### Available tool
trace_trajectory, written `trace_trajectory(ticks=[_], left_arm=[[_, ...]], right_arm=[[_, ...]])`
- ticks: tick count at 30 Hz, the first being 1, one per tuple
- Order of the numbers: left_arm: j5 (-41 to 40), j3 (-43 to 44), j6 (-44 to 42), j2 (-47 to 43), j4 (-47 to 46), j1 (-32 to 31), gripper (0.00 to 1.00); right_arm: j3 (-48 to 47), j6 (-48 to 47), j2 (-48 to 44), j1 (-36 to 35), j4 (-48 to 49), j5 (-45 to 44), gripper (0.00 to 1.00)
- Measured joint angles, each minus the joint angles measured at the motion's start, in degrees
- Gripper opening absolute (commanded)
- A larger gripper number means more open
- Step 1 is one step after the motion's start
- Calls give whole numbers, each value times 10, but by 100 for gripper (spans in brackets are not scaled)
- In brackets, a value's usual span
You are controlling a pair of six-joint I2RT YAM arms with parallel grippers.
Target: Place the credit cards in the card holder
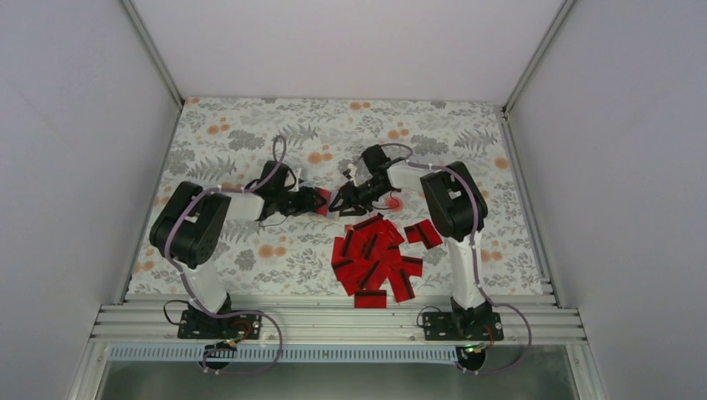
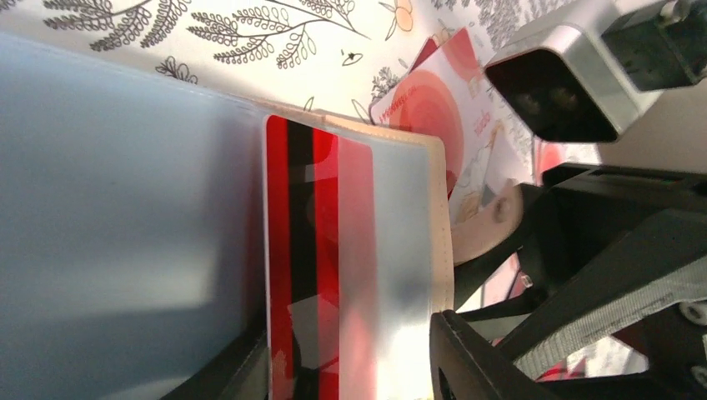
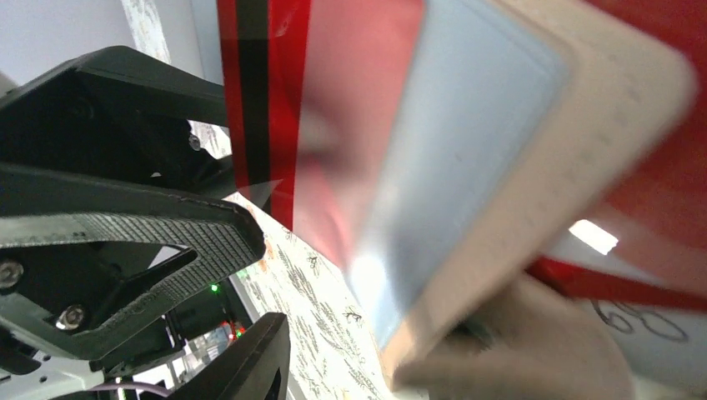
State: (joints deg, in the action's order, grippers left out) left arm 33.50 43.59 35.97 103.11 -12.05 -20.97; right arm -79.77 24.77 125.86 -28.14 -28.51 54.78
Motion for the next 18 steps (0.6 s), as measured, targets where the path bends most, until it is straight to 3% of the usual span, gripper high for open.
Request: trace_trajectory(ticks=[8, 13, 18], left_arm=[[-39, 42, -45, -25, 125, 0, 66], [-57, 68, -70, -34, 187, -3, 100], [-90, 88, -88, -46, 247, -4, 100]], right_arm=[[1, 0, -25, -1, -25, -60, 45], [2, 0, -35, 0, -35, -85, 45], [6, 0, -42, 2, -37, -97, 44]])
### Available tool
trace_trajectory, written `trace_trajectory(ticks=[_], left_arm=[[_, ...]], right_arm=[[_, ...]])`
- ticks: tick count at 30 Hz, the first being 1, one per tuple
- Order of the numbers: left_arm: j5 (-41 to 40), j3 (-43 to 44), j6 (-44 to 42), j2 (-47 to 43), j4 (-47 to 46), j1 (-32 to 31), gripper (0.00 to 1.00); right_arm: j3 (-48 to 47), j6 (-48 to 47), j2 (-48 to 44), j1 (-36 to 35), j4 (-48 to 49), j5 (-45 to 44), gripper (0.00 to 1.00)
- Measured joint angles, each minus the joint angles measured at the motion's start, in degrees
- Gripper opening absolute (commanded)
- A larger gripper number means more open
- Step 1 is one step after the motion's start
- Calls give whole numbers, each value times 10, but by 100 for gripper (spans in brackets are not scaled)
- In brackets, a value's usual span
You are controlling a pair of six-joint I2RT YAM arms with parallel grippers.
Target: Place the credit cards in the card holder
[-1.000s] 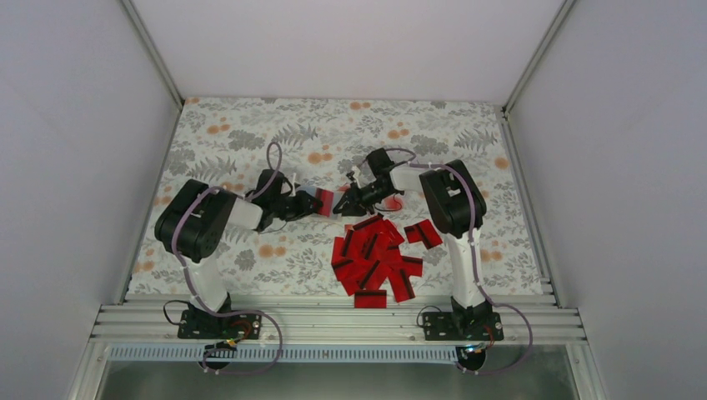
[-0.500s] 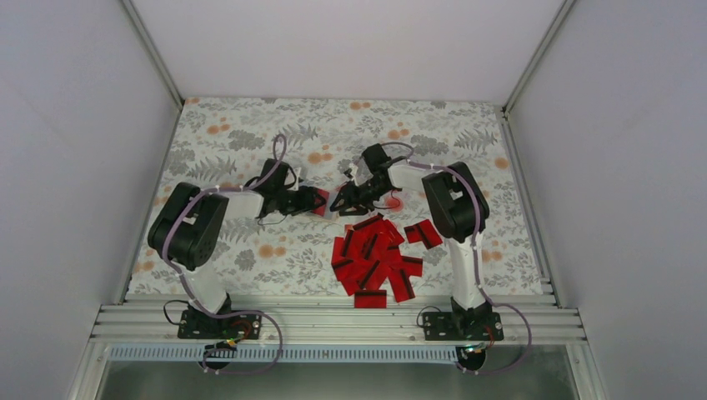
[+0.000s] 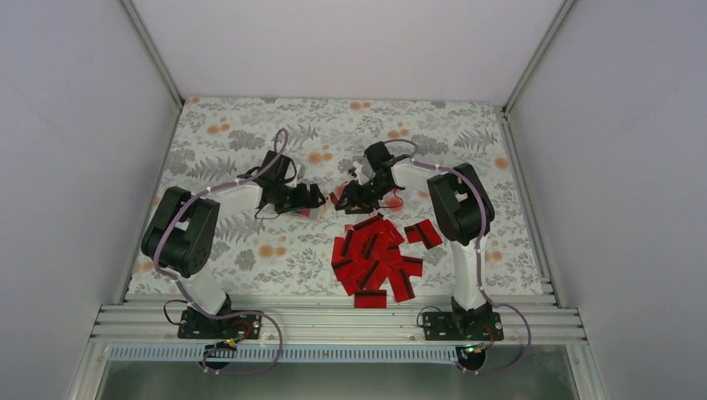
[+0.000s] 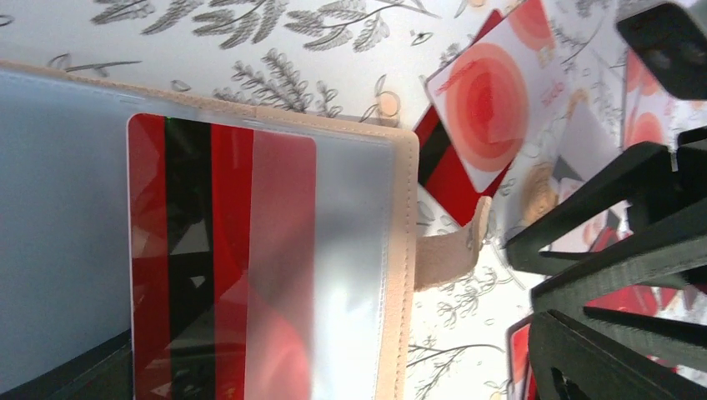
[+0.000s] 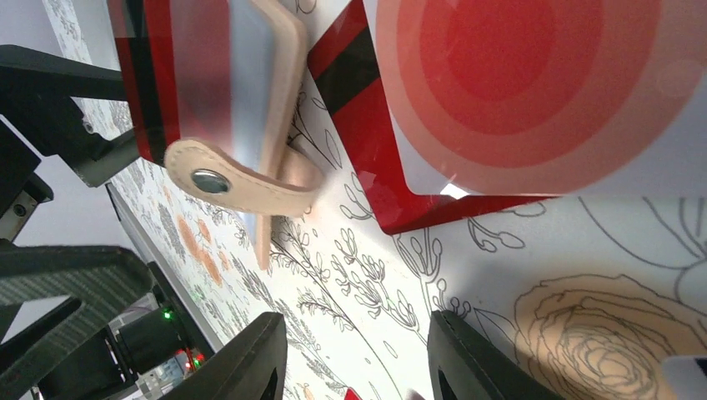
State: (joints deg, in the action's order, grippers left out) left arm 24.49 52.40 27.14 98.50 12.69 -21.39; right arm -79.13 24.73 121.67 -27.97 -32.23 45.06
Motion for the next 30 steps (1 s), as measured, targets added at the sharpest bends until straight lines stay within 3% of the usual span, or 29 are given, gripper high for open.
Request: trace_trajectory(ticks=[13, 23, 30], left_arm=[[-106, 54, -48, -14, 170, -4, 100], [12, 10, -67, -33, 157, 72, 100], [23, 9, -82, -49, 184, 93, 100]], right_arm=[[17, 13, -6, -3, 29, 10, 38], [18, 18, -6, -4, 33, 9, 36], [29, 16, -11, -4, 34, 9, 36]])
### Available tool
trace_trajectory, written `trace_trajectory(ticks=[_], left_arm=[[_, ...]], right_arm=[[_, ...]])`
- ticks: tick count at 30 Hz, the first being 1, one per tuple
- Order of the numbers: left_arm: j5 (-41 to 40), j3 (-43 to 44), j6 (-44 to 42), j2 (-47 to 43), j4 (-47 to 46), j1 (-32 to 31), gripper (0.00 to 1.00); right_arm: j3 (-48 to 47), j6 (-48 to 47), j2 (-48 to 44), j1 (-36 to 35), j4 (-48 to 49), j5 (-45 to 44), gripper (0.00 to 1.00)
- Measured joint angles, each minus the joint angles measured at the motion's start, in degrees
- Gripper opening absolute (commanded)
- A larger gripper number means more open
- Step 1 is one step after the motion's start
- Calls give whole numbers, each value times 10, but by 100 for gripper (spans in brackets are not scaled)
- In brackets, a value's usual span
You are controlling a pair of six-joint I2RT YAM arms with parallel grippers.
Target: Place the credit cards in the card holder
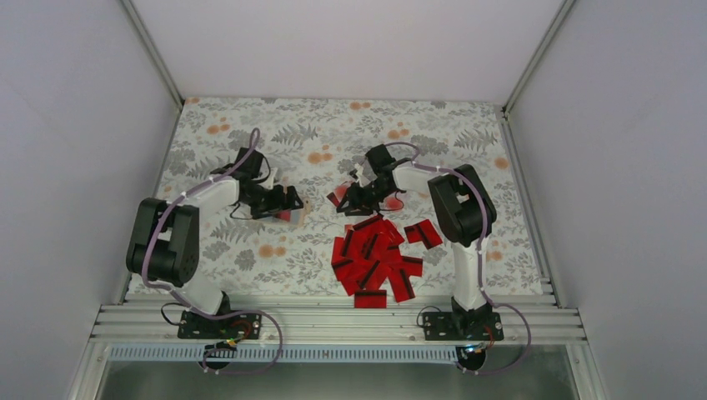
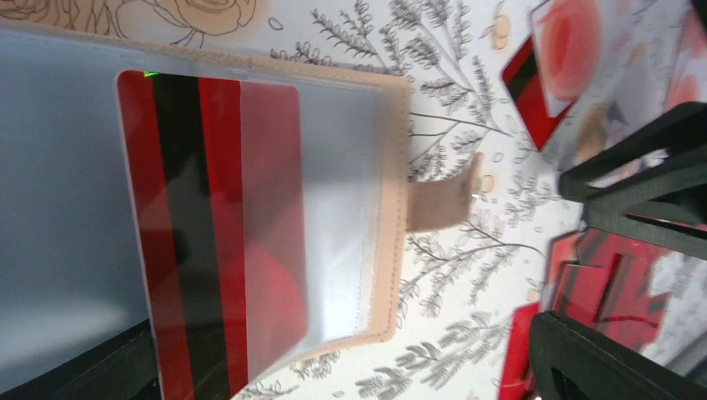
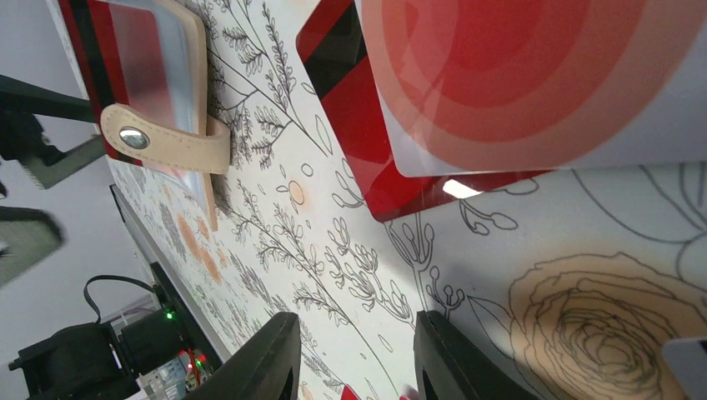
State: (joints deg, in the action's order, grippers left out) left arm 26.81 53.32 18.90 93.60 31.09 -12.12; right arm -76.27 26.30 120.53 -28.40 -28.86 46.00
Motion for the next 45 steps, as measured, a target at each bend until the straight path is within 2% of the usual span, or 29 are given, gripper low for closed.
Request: trace_trajectory(ticks=[6, 15, 19, 26, 36, 45], left_arm=[[47, -2, 1, -25, 18, 37, 100], [-32, -4, -3, -63, 75, 51, 98], [-50, 8, -10, -83, 72, 52, 86], [-52, 17, -29, -52, 32, 52, 56], [-56, 11, -33, -13, 6, 51, 42], [-57, -1, -32, 7, -19, 38, 38]], right_arm=[[3, -3, -3, 0, -1, -3, 35], [3, -10, -3, 0, -4, -3, 31], [0, -9, -3, -6, -4, 0, 29], [-38, -2, -2, -42, -1, 1, 25], [-97, 14, 45, -69, 10, 4, 24], [-104, 18, 67, -83, 14, 10, 22]])
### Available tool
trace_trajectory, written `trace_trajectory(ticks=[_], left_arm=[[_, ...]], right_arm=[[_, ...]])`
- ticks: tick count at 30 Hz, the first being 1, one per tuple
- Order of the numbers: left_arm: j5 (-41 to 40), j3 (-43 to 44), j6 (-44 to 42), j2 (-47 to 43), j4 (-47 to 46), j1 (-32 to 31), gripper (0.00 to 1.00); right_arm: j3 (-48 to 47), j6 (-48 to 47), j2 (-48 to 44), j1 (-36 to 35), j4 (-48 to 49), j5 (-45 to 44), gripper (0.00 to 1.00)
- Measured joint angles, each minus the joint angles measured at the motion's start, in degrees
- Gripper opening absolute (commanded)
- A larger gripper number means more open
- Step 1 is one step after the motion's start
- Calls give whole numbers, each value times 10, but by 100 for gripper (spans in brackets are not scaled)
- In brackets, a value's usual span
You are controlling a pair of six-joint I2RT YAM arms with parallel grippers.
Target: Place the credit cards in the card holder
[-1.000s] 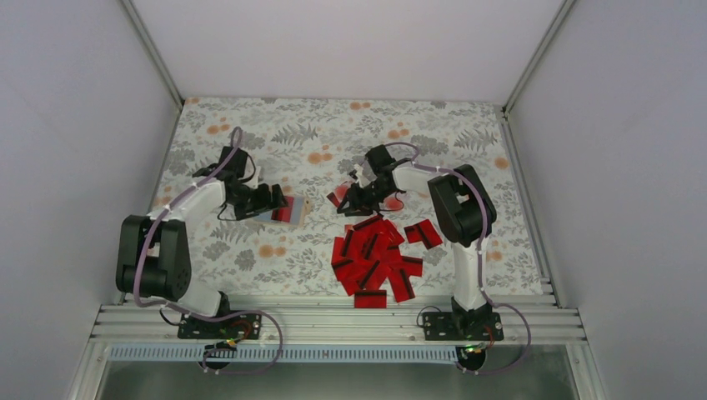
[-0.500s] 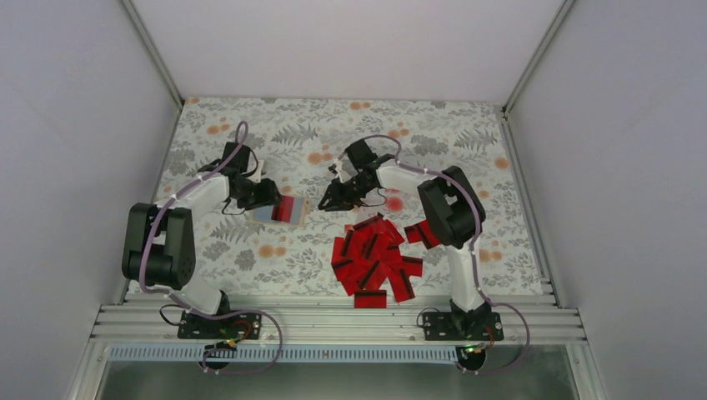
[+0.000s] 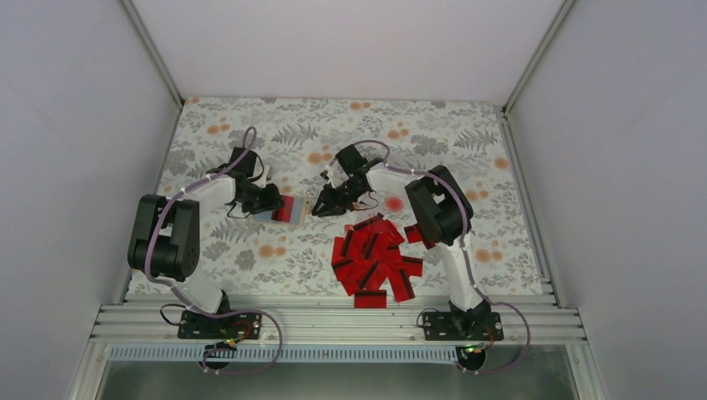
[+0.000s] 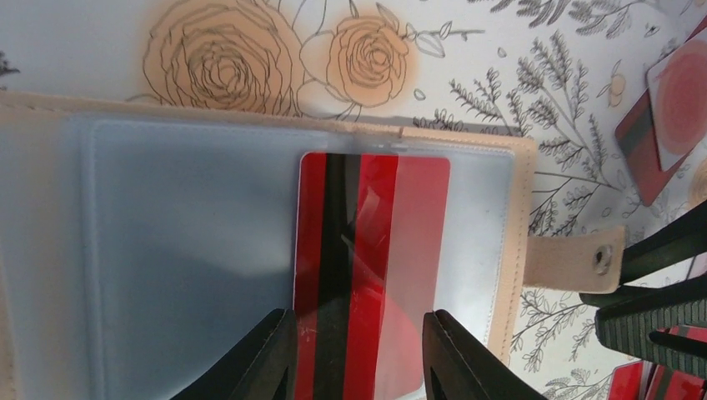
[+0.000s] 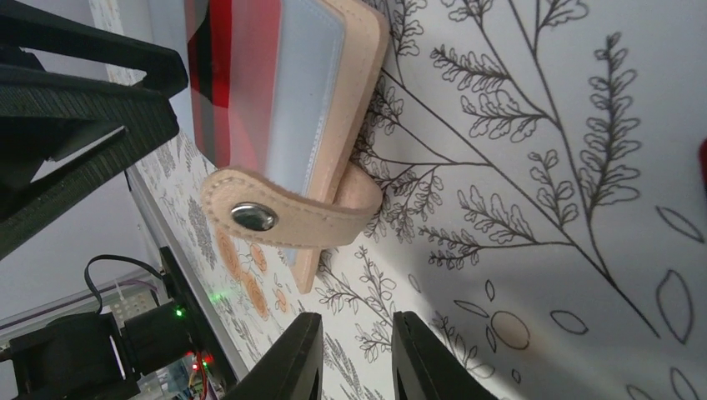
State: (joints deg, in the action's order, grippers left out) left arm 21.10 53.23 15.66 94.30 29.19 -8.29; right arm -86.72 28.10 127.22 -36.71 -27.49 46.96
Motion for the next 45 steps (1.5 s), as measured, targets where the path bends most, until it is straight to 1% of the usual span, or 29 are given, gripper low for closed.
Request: trace_trajectory(ticks=[13, 17, 21, 27, 36, 45], left_arm=[[-15, -7, 0, 9, -11, -13, 37], [-25, -6, 0, 5, -7, -15, 42], [-41, 14, 3, 1, 15, -16, 43], [-50, 40, 4, -1, 19, -16, 43], [-44, 28, 2, 21, 12, -17, 42], [-37, 17, 4, 21, 0, -31, 42]], right_arm=[[-12, 11, 24, -3, 11, 11, 18], [-16, 12, 27, -3, 12, 12, 18], [-16, 12, 27, -3, 12, 12, 17], [-16, 12, 27, -3, 12, 12, 17], [-16, 12, 27, -4, 11, 12, 16], [-16, 12, 27, -4, 11, 12, 16]])
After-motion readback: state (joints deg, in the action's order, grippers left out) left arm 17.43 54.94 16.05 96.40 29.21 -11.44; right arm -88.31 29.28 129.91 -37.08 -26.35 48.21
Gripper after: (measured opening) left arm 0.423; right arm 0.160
